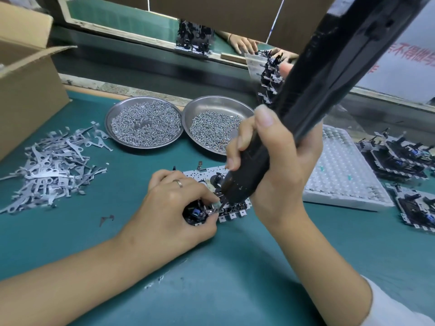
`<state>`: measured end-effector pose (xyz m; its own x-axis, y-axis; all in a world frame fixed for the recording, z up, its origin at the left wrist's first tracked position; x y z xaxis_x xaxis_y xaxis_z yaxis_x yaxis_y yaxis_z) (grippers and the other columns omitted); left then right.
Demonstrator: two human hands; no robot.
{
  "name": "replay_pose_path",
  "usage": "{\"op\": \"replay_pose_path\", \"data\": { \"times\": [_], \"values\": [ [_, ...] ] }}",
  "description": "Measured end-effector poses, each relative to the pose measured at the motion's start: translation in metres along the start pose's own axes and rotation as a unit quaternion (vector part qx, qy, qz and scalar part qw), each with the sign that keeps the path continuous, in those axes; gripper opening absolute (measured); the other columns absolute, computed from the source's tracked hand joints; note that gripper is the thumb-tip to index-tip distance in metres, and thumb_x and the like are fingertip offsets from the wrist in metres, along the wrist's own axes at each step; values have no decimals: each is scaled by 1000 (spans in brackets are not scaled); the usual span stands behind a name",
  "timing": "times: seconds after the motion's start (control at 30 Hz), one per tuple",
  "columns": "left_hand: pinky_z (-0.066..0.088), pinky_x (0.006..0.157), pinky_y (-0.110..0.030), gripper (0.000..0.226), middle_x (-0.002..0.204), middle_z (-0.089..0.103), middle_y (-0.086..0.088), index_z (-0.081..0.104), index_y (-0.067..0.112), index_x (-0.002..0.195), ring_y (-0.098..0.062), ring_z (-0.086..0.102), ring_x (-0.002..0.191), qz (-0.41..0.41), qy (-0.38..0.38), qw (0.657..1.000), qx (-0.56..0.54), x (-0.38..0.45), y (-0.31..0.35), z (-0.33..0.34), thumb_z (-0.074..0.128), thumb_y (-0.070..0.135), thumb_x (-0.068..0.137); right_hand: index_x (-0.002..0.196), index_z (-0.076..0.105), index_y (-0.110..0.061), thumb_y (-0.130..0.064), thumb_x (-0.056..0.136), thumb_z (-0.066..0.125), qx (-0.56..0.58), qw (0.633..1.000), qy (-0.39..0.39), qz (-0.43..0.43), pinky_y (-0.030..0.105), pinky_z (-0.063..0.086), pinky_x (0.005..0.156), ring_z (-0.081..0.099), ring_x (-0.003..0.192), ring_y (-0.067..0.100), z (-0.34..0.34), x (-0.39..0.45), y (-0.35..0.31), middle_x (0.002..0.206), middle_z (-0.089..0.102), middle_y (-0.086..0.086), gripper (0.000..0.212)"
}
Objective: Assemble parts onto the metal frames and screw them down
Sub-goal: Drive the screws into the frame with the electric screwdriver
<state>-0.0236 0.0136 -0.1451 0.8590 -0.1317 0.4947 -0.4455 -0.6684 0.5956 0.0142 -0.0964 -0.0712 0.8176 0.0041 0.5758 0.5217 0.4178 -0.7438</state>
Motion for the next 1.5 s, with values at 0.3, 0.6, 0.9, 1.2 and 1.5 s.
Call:
{"op": "replay_pose_path", "data": {
  "times": [0.3,0.6,0.9,1.2,1.5],
  "values": [
    [34,87,-31,15,71,64,17,72,21,76,-3,50,75,-3,-4,1000,11,-2,-1,1,71,30,63,105,39,-4,-13,80,61,-11,999,1,50,23,37,43,41,36,20,-5,4,19,54,47,2,34],
    [36,86,-25,35,75,63,18,65,26,92,-4,55,72,-11,-4,1000,-20,5,-2,-9,61,52,68,113,43,-19,-26,77,54,-86,986,133,-52,43,46,75,50,78,22,-38,2,-13,80,53,-11,38],
    [37,73,-3,9,82,64,10,55,39,86,5,55,77,-122,177,965,-148,15,-51,-47,48,33,87,123,60,-21,-51,87,56,-661,659,-354,-57,45,42,92,51,112,32,29,-94,58,126,52,15,47],
    [39,73,-6,21,82,65,8,58,40,87,9,56,77,-117,161,970,-140,14,-61,-41,52,22,97,93,68,-35,-48,78,61,-699,617,-359,-45,26,51,67,63,85,21,-10,-131,2,109,65,9,20],
    [46,77,-29,25,85,65,19,61,46,95,-3,59,83,-103,162,971,-140,12,-76,-31,43,61,86,94,73,-21,-46,97,28,-847,506,-164,-25,25,50,55,66,69,28,-163,-133,-92,109,63,16,52]
  ]
}}
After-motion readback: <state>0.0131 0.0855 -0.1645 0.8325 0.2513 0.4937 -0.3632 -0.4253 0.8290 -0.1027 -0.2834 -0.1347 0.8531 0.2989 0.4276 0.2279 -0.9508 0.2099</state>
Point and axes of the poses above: each hand's wrist, its own x-axis towards the middle knuckle, its own z-axis out of the palm, y = z × x, the point moved 9 cm from there along x, towards the middle knuckle
